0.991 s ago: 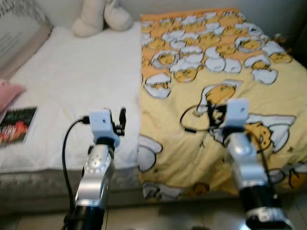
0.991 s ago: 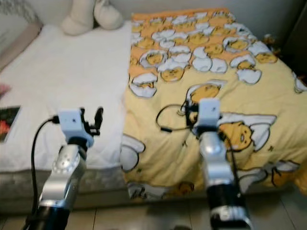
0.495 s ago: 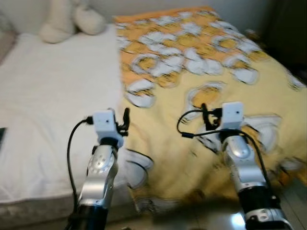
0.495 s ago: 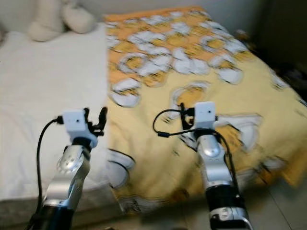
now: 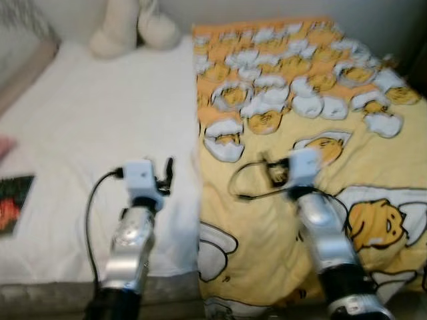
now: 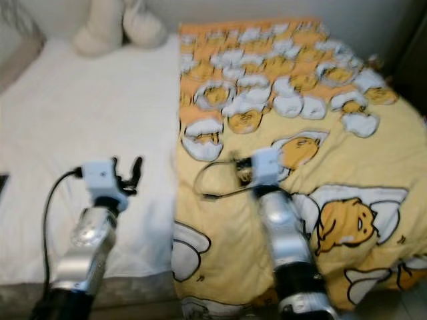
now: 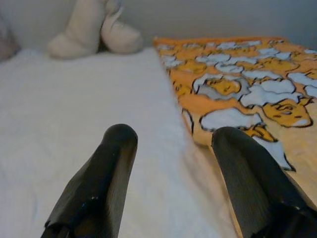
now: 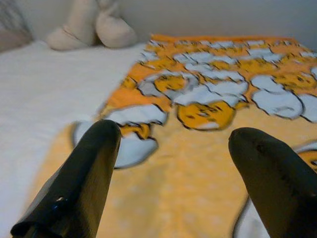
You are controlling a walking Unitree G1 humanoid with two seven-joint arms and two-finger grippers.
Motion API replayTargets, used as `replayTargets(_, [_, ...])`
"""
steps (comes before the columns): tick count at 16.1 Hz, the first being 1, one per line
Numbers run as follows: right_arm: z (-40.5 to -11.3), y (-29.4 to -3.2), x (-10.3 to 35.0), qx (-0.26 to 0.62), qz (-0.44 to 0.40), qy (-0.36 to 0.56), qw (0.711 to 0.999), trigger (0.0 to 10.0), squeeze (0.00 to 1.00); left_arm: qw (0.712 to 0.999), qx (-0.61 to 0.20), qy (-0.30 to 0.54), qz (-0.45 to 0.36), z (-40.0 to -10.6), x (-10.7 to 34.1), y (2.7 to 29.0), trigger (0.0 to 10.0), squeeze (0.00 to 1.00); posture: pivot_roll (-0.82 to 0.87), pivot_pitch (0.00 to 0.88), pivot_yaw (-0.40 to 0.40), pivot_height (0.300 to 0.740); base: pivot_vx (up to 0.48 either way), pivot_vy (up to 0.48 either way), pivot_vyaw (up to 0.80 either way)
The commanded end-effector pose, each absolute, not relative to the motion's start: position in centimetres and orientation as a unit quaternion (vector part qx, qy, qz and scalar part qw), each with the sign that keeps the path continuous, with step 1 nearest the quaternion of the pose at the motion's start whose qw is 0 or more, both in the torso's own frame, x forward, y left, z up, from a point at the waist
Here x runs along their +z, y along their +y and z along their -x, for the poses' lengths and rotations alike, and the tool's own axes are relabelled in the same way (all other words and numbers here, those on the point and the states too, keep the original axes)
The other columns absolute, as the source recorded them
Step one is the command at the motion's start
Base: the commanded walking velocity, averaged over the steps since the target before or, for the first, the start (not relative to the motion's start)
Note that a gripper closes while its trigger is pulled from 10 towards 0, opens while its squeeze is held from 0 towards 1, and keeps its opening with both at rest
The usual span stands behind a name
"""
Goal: Clean up the room
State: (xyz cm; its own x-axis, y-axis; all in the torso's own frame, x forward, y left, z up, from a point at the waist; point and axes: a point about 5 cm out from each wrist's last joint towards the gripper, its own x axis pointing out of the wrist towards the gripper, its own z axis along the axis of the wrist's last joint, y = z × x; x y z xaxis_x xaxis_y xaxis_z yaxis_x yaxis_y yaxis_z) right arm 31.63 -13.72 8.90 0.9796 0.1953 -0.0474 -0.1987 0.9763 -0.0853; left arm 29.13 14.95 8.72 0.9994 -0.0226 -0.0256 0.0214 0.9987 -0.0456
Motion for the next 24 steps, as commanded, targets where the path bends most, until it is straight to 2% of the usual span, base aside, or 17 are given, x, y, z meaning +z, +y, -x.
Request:
replayTargets(1, [-31.5,-14.8,8.9,0.082,0.045,0.018,0.995,10.0,0.0,0.999,-0.032,0.019,0.011,-29.8,8.9,14.0,10.0,0.0,-0.15,0.0,0.104,0.74,0.251,0.409,-0.68])
replayTargets(6, [-31.1,-14.8,8.8,0.081,0.049,0.018,0.995,10.0,0.0,0.998,-0.05,0.029,-0.001,-30.2,8.8,13.3,10.0,0.0,-0.17,0.0,0.119,0.74,0.0,0.0,-0.68])
replayTargets(11, [-30.5,-15.1,9.0,0.084,0.053,0.008,0.995,10.0,0.0,0.999,-0.008,0.047,-0.001,-30.5,8.1,14.4,10.0,0.0,-0.18,0.0,0.114,0.74,0.0,0.0,0.0])
replayTargets(24, [-30.5,-15.1,9.0,0.084,0.053,0.008,0.995,10.0,0.0,0.999,-0.008,0.047,-0.001,-30.5,8.1,14.4,10.0,0.0,-0.18,0.0,0.114,0.74,0.0,0.0,0.0])
